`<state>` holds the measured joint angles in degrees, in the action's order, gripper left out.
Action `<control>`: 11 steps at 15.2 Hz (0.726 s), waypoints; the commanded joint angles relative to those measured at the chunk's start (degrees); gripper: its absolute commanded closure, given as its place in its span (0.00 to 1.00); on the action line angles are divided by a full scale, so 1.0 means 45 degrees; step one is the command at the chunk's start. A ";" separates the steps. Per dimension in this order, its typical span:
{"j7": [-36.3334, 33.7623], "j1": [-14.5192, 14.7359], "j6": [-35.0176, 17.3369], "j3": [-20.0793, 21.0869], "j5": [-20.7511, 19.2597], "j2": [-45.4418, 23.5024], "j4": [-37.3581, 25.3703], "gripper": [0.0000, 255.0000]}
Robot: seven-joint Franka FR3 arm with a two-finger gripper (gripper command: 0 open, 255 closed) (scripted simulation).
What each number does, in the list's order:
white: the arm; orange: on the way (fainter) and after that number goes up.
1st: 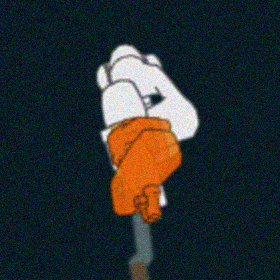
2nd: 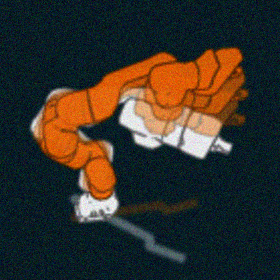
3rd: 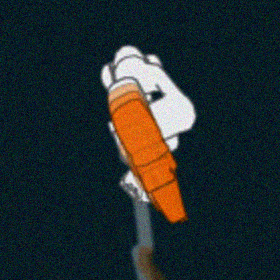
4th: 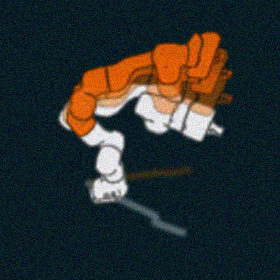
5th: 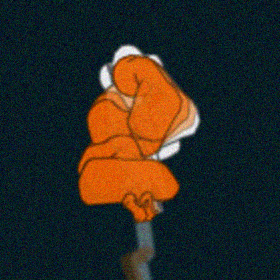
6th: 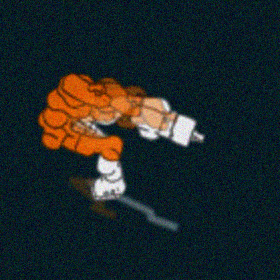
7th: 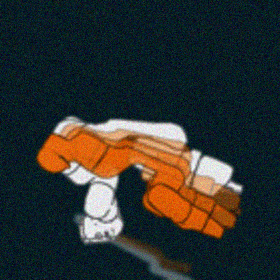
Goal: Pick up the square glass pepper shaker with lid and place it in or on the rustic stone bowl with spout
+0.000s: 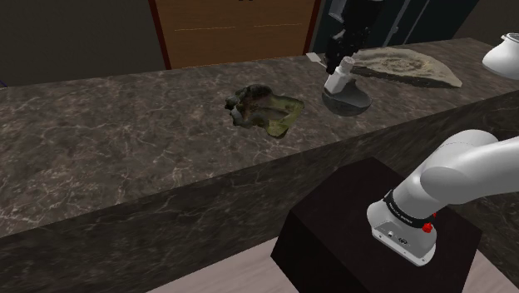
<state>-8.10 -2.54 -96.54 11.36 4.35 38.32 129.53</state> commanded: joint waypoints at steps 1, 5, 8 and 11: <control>0.0012 -0.0028 0.0327 -0.0030 -0.0036 -0.0116 -0.0437 1.00; 0.0940 -0.0299 0.0520 -0.0850 -0.0440 0.0034 -0.0455 1.00; 0.1863 -0.0579 0.0613 -0.1656 -0.0857 0.0070 -0.0508 1.00; 0.2782 -0.0859 0.0680 -0.2454 -0.1273 -0.0027 -0.0685 1.00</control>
<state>3.18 -6.05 -93.67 1.31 -0.82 38.48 126.95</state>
